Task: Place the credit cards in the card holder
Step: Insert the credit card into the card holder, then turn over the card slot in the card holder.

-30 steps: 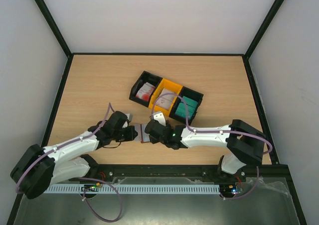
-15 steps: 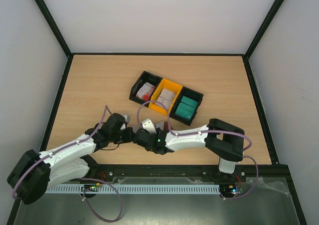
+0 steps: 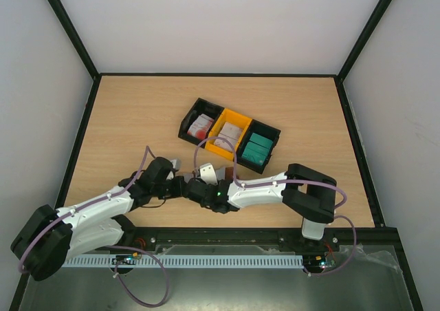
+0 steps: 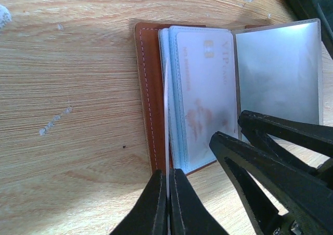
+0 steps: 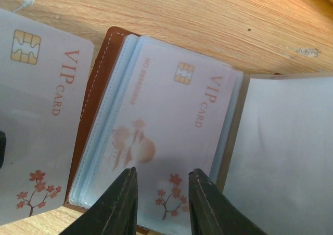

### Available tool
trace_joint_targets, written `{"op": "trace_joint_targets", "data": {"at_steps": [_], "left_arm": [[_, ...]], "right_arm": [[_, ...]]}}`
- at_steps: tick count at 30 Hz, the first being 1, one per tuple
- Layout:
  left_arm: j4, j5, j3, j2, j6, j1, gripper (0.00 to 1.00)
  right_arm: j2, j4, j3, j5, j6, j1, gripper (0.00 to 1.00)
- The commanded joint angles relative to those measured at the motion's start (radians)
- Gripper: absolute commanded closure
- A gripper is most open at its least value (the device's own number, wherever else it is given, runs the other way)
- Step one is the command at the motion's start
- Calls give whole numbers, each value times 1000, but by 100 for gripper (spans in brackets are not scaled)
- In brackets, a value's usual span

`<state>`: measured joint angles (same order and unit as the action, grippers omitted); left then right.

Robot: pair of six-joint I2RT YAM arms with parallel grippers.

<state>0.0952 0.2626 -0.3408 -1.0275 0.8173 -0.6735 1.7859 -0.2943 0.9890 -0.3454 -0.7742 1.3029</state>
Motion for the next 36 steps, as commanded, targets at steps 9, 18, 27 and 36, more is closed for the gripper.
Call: {"op": "trace_joint_targets", "data": {"at_steps": [9, 18, 27, 36], "left_arm": [[20, -5, -18, 16, 0, 1, 98], [32, -10, -34, 14, -4, 2, 97], [34, -6, -43, 5, -7, 2, 97], [55, -19, -65, 25, -9, 1, 97]], "right_arm": [[-86, 0, -59, -50, -134, -25, 76], [-59, 32, -109, 31, -140, -46, 88], [-65, 73, -156, 63, -158, -53, 93], [-64, 114, -190, 91, -163, -67, 93]]}}
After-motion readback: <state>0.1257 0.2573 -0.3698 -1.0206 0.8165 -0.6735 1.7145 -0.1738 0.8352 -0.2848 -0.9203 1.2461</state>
